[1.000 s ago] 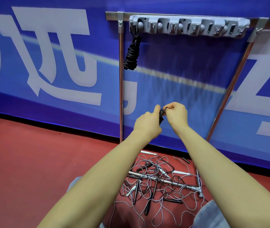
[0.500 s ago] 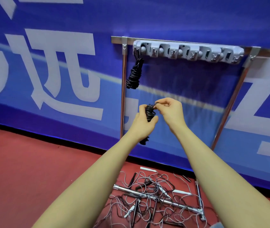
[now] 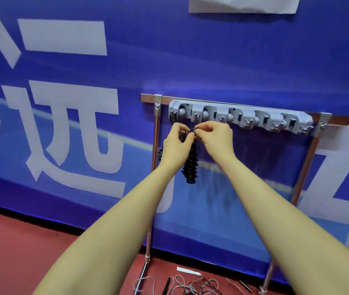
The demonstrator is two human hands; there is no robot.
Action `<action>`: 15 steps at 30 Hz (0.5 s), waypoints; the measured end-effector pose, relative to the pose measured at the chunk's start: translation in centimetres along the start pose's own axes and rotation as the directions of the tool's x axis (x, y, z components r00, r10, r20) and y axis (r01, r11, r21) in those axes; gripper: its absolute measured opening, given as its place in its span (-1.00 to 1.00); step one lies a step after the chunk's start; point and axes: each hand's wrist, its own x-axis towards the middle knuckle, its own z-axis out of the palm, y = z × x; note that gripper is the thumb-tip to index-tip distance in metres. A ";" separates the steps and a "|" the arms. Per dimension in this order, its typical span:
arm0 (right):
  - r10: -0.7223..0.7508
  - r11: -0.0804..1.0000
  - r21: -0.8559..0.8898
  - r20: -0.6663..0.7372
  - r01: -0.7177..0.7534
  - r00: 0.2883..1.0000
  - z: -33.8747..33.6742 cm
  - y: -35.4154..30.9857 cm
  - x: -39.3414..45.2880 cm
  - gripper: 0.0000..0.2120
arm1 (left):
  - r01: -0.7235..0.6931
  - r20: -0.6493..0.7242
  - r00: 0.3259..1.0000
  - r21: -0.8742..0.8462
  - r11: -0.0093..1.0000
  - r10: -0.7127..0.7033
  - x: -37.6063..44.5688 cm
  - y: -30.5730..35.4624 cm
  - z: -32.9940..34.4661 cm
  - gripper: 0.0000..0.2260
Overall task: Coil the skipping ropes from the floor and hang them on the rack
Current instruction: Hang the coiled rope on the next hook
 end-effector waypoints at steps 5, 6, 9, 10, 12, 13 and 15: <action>0.066 0.995 0.080 -0.051 -0.061 0.997 1.5 0.8 4.5 -0.87 | -0.019 -0.051 0.998 0.036 0.999 0.020 4.7 -0.4 1.2 -0.97; 0.072 0.993 0.094 -0.070 -0.065 0.995 1.8 1.1 5.1 -0.86 | -0.019 -0.053 0.998 0.065 0.998 0.022 5.5 -0.6 1.5 -0.97; 0.081 0.993 0.100 -0.154 -0.066 0.985 3.0 2.1 6.4 -0.80 | -0.004 -0.055 0.998 0.136 0.991 0.012 7.5 -1.3 2.4 -0.95; 0.082 0.994 0.092 -0.176 -0.067 0.981 3.3 2.3 6.8 -0.82 | -0.002 -0.059 0.998 0.156 0.988 0.012 8.1 -1.4 2.7 -0.95; 0.081 0.995 0.070 -0.215 -0.068 0.973 3.8 2.5 7.3 -0.84 | -0.015 -0.071 0.997 0.187 0.982 0.029 8.8 -1.7 3.0 -0.94; 0.077 0.996 0.059 -0.225 -0.065 0.971 3.9 2.6 7.5 -0.84 | -0.023 -0.077 0.996 0.194 0.981 0.039 9.1 -1.8 3.2 -0.94; 0.074 0.996 0.055 -0.226 -0.063 0.971 4.0 3.0 7.7 -0.83 | -0.036 -0.073 0.996 0.195 0.980 0.051 9.2 -1.9 3.4 -0.95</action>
